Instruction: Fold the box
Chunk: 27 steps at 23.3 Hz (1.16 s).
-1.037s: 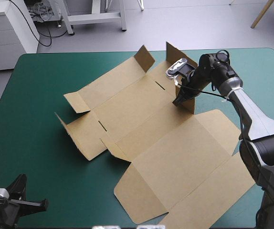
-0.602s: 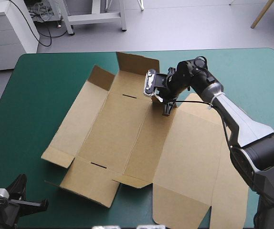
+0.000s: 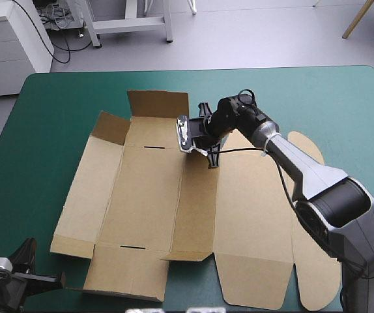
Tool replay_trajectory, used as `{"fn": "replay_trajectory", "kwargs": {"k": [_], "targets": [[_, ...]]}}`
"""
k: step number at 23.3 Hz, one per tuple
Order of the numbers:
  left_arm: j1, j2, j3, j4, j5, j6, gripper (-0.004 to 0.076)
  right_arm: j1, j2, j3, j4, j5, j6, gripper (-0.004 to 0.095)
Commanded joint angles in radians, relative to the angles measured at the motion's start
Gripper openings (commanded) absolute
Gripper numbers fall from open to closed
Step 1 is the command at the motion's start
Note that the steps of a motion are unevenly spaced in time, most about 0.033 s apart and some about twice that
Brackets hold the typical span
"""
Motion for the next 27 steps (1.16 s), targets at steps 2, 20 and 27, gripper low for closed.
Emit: {"fn": "replay_trajectory", "kwargs": {"k": [2,20,27], "targets": [[0.0,-0.012,-0.02,-0.002,-0.077,-0.002,-0.001,0.012,-0.062,-0.032,0.045,-0.045,-0.052,-0.002],[0.0,-0.012,-0.02,-0.002,-0.077,0.001,-0.001,0.012,-0.119,-0.032,0.077,-0.027,0.058,0.0833],[0.0,-0.012,-0.02,-0.002,-0.077,0.001,-0.001,0.012,-0.278,-0.032,-0.026,0.01,0.265,0.0772]]}}
